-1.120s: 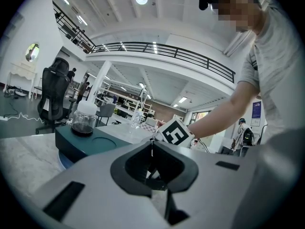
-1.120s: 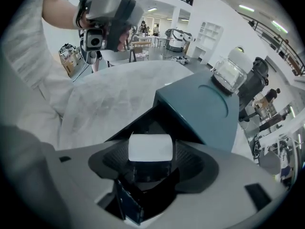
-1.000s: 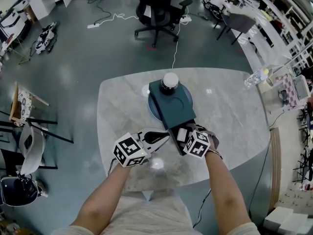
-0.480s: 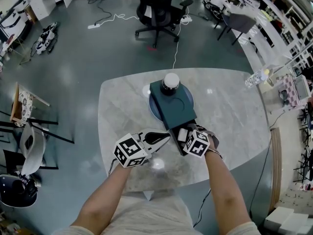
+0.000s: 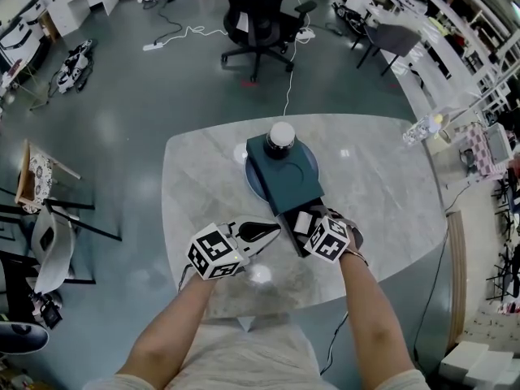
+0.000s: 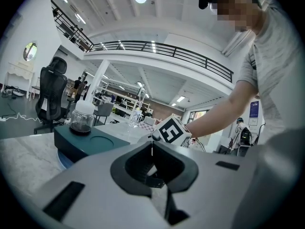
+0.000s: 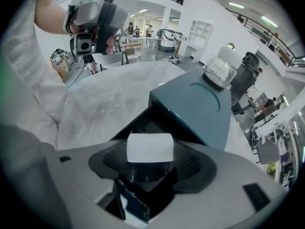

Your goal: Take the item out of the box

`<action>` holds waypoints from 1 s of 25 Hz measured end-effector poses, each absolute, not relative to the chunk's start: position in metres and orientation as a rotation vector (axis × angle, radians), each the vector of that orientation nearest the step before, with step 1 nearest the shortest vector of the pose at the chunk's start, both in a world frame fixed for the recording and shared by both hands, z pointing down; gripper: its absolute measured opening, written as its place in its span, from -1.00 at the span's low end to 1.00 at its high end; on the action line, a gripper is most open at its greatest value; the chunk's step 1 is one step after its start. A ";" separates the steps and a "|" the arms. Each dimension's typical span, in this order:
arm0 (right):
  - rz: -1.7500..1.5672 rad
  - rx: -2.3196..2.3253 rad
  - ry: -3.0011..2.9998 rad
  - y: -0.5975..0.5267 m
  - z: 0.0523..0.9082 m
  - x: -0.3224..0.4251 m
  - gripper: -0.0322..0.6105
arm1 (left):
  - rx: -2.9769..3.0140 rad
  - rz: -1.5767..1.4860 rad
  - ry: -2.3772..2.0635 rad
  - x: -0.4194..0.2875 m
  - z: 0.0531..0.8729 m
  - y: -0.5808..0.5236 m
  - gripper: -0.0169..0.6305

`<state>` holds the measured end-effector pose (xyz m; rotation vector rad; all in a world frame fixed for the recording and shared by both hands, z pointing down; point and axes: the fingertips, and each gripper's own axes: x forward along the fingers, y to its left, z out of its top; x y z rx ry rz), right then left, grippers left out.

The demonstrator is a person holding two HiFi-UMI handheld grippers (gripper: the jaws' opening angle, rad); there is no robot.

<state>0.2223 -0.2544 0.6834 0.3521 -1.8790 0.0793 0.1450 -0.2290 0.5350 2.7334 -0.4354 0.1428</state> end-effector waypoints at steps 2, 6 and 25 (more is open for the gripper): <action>0.091 0.387 -1.887 -0.255 0.680 0.225 0.05 | 2.735 0.140 -0.433 0.145 0.534 -0.228 -0.89; 0.118 0.470 -1.917 -0.256 0.671 0.227 0.05 | 2.745 0.132 -0.422 0.144 0.529 -0.226 -0.89; 0.527 1.081 -2.222 -0.246 0.612 0.231 0.05 | 2.780 0.142 -0.352 0.144 0.514 -0.208 -0.89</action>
